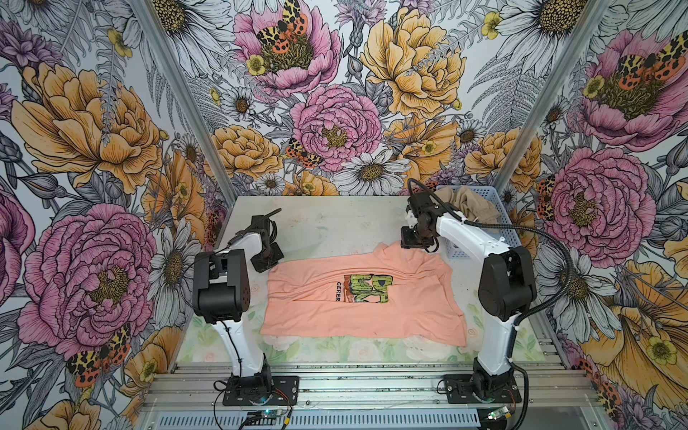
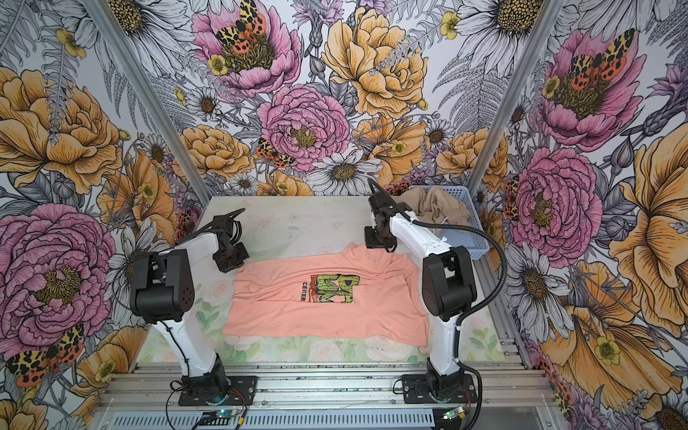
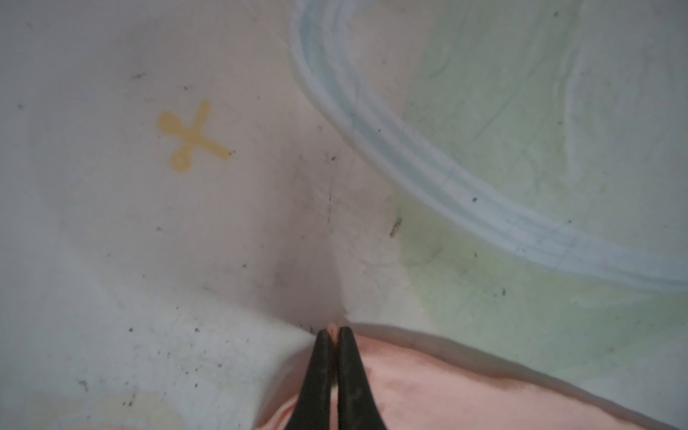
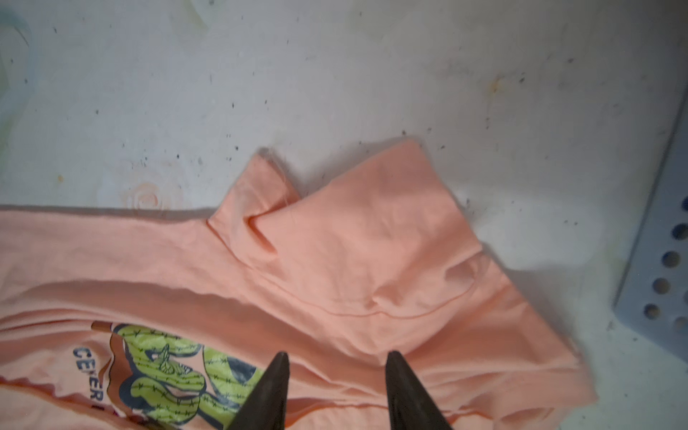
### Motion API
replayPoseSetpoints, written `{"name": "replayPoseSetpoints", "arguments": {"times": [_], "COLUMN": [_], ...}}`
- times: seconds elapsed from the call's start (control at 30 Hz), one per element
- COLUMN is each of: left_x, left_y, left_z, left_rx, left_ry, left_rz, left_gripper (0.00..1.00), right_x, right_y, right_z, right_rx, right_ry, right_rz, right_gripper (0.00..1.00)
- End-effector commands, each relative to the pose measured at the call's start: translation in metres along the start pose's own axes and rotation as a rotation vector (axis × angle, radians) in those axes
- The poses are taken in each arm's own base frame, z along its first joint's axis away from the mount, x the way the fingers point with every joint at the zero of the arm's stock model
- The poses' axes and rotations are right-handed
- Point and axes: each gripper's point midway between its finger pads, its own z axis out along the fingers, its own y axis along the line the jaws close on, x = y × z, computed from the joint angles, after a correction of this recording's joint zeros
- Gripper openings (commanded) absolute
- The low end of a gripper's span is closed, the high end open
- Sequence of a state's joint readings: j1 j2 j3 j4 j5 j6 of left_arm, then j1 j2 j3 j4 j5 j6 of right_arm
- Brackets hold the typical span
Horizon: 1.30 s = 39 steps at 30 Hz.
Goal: Fold and stack the mixed laundry pile
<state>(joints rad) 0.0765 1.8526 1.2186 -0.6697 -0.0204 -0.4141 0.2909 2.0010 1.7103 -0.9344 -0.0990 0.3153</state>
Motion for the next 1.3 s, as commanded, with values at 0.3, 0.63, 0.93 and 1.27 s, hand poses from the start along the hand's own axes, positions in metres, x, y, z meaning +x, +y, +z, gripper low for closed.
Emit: {"name": "replayPoseSetpoints", "arguments": {"times": [0.3,0.63,0.93,1.27], "left_x": [0.01,0.006,0.014,0.077], "left_y": [-0.017,-0.028,-0.024,0.01], "left_z": [-0.058,-0.067,-0.088,-0.096], "left_rx": [0.095,0.126,0.139,0.123], "left_ry": [-0.074,-0.093,-0.118,-0.082], "left_rz": [0.026,0.03,0.015,-0.046], "left_gripper": [0.0,0.0,0.0,0.0], "right_x": [-0.043,-0.036,-0.029,0.125], "right_y": [0.006,0.008,0.024,0.038], "right_z": [0.076,0.077,0.025,-0.003], "right_rx": [-0.084,-0.077,-0.084,-0.036], "right_ry": [0.021,0.003,-0.093,0.046], "right_rz": [-0.042,-0.02,-0.068,-0.154], "right_gripper": [0.59,0.11,0.0,0.0]}}
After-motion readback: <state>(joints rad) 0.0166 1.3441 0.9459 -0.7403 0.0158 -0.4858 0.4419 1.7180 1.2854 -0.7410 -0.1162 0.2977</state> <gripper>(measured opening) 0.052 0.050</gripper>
